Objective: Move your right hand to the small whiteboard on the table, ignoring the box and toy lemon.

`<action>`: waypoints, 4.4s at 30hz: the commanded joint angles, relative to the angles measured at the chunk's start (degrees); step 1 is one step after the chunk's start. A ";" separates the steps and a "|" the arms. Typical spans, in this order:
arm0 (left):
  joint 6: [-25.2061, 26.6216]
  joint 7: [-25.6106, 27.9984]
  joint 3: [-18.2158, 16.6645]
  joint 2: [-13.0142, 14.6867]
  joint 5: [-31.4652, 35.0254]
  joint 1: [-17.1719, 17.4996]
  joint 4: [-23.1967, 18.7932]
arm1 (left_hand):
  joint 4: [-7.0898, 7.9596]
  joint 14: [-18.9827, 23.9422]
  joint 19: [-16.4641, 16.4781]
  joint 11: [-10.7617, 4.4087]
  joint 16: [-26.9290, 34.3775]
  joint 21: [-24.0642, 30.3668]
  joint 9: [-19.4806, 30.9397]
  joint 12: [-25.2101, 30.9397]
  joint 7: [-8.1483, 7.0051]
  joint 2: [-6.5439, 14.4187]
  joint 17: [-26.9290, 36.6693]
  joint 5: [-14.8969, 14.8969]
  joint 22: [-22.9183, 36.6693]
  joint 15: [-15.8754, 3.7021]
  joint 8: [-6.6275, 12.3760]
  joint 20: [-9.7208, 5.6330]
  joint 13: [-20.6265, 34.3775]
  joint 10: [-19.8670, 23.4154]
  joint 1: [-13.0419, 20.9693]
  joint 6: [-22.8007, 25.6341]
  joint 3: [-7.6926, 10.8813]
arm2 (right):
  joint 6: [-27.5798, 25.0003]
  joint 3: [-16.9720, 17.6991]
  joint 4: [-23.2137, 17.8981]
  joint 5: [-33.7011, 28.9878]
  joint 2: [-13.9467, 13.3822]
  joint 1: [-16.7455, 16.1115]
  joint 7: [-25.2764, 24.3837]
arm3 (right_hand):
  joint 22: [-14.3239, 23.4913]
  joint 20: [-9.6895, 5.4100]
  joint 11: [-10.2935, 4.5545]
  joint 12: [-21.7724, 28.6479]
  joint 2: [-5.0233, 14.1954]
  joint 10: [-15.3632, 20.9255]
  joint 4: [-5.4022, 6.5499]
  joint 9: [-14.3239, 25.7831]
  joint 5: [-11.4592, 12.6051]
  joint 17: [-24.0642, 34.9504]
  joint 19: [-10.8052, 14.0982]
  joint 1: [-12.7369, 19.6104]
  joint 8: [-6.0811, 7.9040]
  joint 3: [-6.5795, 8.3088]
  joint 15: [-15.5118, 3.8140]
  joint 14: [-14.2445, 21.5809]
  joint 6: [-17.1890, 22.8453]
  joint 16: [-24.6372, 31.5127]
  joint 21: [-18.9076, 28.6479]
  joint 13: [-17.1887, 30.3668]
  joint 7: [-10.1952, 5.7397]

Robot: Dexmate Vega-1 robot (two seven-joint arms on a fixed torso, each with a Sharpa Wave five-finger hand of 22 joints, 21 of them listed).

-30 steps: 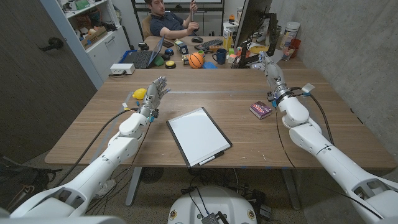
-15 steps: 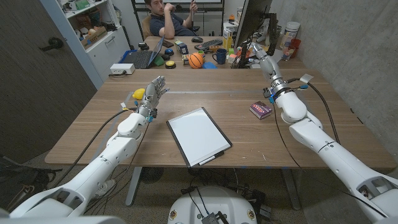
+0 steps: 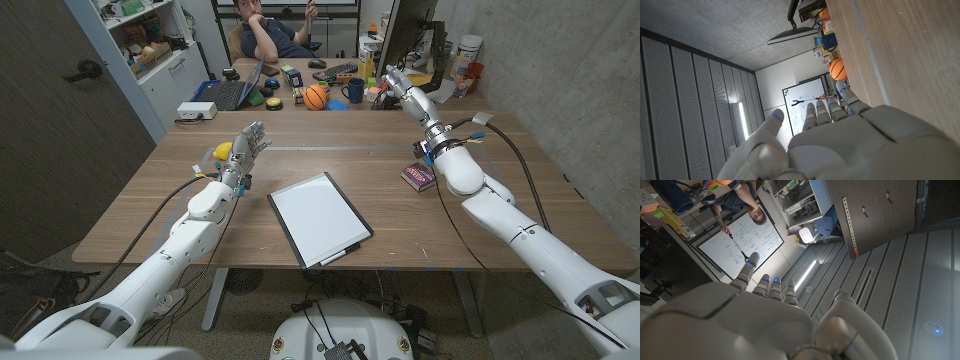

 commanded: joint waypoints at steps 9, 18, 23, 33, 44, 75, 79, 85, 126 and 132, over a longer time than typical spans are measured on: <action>0.16 0.35 0.05 0.10 0.25 0.15 -0.57 | -0.09 -0.21 0.66 0.06 0.04 -0.35 0.30 0.37 -0.48 0.56 0.20 0.23 0.28 -0.46 0.19 0.07 0.31 0.51 -0.23 -0.20 -0.03 | -1.20 -2.91 -3.83 -14.70 -1.76 0.28 -3.19 | 0.02 -0.71 -0.06 0.19 -0.24 -0.52 -0.09 0.21 0.01 0.18 -1.71 0.35 0.11 -0.50 -0.13 -1.19 -0.46 -0.93 -1.61 0.07 -0.88; 0.30 0.34 -0.11 0.32 0.08 0.41 -0.63 | -0.06 -0.20 0.72 0.05 0.04 -0.52 0.30 0.37 -0.54 0.57 0.20 0.23 0.29 -0.46 0.22 0.07 0.31 0.50 -0.26 -0.17 -0.07 | -2.52 -5.61 -4.38 -20.49 -2.77 1.62 -1.94 | 0.02 -1.13 -0.29 0.11 -0.12 -0.92 -0.26 0.19 0.21 0.15 -2.08 0.64 0.11 -0.60 -0.47 -1.54 -0.78 -1.16 -2.38 0.06 -1.04; 0.32 0.00 -0.13 0.41 -0.08 0.43 -0.51 | -0.05 -0.20 0.75 0.04 0.03 -0.61 0.30 0.38 -0.57 0.58 0.20 0.23 0.29 -0.46 0.22 0.07 0.31 0.52 -0.28 -0.18 -0.09 | -1.65 -7.53 -3.41 -21.35 -2.80 3.09 0.20 | 0.01 -1.21 -0.27 -0.02 -0.10 -1.41 -0.37 0.18 0.30 0.14 -2.06 0.79 -0.03 -0.66 -0.50 -1.60 -1.31 -1.22 -2.70 0.05 -1.02; 0.15 -0.22 -0.28 0.56 -0.19 0.47 -0.30 | -0.01 -0.19 0.83 0.07 0.03 -0.78 0.30 0.39 -0.58 0.55 0.20 0.24 0.30 -0.42 0.23 0.10 0.31 0.57 -0.34 -0.17 -0.16 | -0.39 -10.10 -4.20 -26.69 -3.56 4.07 0.96 | 0.00 -1.73 -0.57 -0.23 -0.04 -2.77 -0.91 0.13 0.61 0.12 -2.52 1.61 -0.33 -0.77 -0.84 -2.41 -3.19 -1.59 -3.88 0.02 -0.70; 0.24 -0.57 -0.55 0.81 -0.61 0.61 -0.48 | 0.20 -0.17 0.91 0.17 0.06 -0.98 0.30 0.40 -0.60 0.42 0.25 0.23 0.32 -0.45 0.25 0.15 0.32 0.59 -0.61 -0.15 -0.39 | 3.83 -12.58 -4.00 -30.25 -3.73 5.42 2.39 | 0.06 -3.22 -0.66 0.52 0.00 -1.16 -1.33 0.11 1.01 0.11 -2.16 2.22 0.57 -1.20 -2.09 -1.42 -1.79 -1.25 -5.19 -0.04 -1.69; 0.06 -1.43 -1.07 1.73 -1.12 1.40 -0.75 | 0.54 -0.15 1.11 0.16 0.07 -1.53 0.30 0.38 -0.64 0.41 0.26 0.31 0.35 -0.42 0.26 0.18 0.32 0.56 -0.92 -0.13 -0.70 | 4.88 -18.36 -1.89 -38.54 -2.62 7.85 7.76 | 0.24 -5.80 -1.61 0.69 3.63 0.34 1.48 0.12 1.76 0.52 -2.17 -0.65 0.56 -1.97 -3.27 -0.64 -1.21 -0.81 -7.45 -0.04 -3.76; 0.04 -1.58 -1.19 1.87 -1.30 1.62 -0.85 | 0.56 -0.17 1.12 0.14 0.06 -1.60 0.30 0.39 -0.58 0.41 0.25 0.32 0.35 -0.43 0.27 0.17 0.32 0.59 -0.94 -0.12 -0.72 | 4.90 -19.21 -2.20 -39.65 -2.90 8.28 8.76 | 0.25 -6.06 -1.65 0.67 4.13 0.40 1.62 0.10 1.91 0.46 -2.17 -0.64 0.75 -1.89 -3.43 -0.60 -0.63 -0.83 -7.70 -0.05 -4.29; -0.01 -1.85 -1.20 1.85 -1.48 1.67 -0.77 | 0.59 -0.20 1.16 0.15 0.04 -1.71 0.30 0.37 -0.58 0.40 0.25 0.34 0.35 -0.42 0.29 0.18 0.32 0.55 -0.96 -0.08 -0.77 | 4.18 -19.99 -3.93 -42.91 -3.77 8.30 9.18 | 0.24 -6.77 -2.21 0.36 6.07 -0.10 1.03 0.04 2.53 0.21 -2.64 0.99 0.60 -0.93 -3.94 -1.22 -0.68 -1.22 -8.64 -0.09 -5.02; -1.44 -4.35 -1.38 2.93 -2.10 3.52 -2.37 | 0.98 -0.26 1.31 0.27 0.03 -2.54 0.31 0.40 -0.42 -0.18 0.28 0.47 0.38 -0.32 0.70 0.32 0.32 0.60 -1.46 1.25 -1.50 | 0.79 -22.22 -10.00 -47.31 -5.54 8.06 18.40 | 0.24 -2.16 -6.19 -0.40 8.93 -9.89 -5.27 0.31 3.85 0.17 0.70 11.53 -0.40 0.40 -3.63 -5.51 -11.43 -2.09 -13.42 0.06 -8.81; -1.73 -4.52 -1.49 2.88 -2.21 3.52 -2.22 | 1.09 -0.24 1.35 0.34 0.05 -2.67 0.31 0.40 -0.32 -0.27 0.29 0.51 0.38 -0.33 0.69 0.34 0.32 0.60 -1.59 1.35 -1.66 | 0.73 -22.22 -10.27 -47.46 -5.47 8.18 18.78 | 0.25 -2.34 -6.16 -0.29 8.94 -10.06 -5.49 0.32 3.87 0.18 0.77 11.88 -0.23 0.35 -3.59 -5.67 -11.57 -2.08 -13.68 0.07 -8.93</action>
